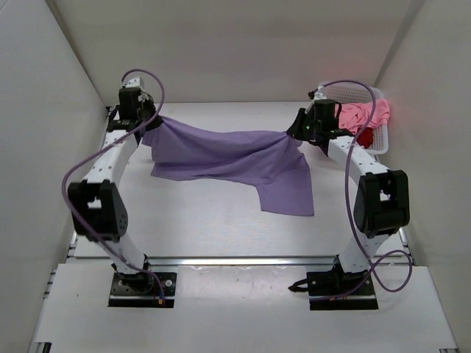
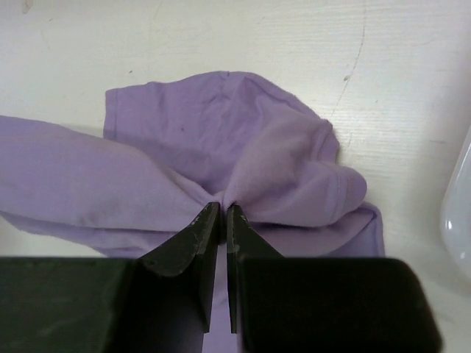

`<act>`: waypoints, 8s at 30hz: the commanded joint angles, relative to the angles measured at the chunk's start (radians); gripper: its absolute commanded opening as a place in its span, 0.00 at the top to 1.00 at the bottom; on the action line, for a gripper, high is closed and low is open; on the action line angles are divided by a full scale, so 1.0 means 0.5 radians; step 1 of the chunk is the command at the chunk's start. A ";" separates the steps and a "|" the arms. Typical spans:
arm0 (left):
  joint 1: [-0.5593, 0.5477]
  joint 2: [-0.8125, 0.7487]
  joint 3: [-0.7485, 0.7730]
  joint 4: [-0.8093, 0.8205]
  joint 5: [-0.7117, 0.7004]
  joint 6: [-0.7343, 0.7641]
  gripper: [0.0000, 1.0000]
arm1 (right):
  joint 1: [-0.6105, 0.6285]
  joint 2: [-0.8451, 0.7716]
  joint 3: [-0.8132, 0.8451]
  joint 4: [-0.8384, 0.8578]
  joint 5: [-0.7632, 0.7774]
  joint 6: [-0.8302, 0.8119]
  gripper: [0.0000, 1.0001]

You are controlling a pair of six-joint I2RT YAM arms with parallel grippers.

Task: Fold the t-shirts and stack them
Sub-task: Flatten out the tshirt, then fold the flattened tshirt in 1/3 of the way

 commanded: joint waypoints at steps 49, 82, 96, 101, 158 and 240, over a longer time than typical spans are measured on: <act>0.283 0.352 -0.967 0.832 0.160 -0.990 0.96 | -0.002 -0.005 0.066 0.093 -0.045 0.060 0.56; 0.059 -0.004 -0.900 0.709 0.095 -0.622 1.00 | -0.201 -1.180 -1.855 -0.128 0.152 0.570 0.64; 0.075 -0.013 -0.903 0.703 0.098 -0.628 1.00 | -0.217 -1.156 -1.824 -0.060 0.117 0.607 0.99; -0.039 -0.050 -0.725 0.596 0.086 -0.542 1.00 | -0.097 -1.217 -1.375 -0.118 0.295 0.454 1.00; 0.357 0.101 0.879 0.123 0.154 -0.392 1.00 | -0.269 -0.369 1.023 -0.232 0.307 -0.176 1.00; 0.679 -0.197 -1.338 0.261 0.135 -0.462 0.45 | -0.124 -0.955 -1.298 -0.039 0.238 0.294 0.71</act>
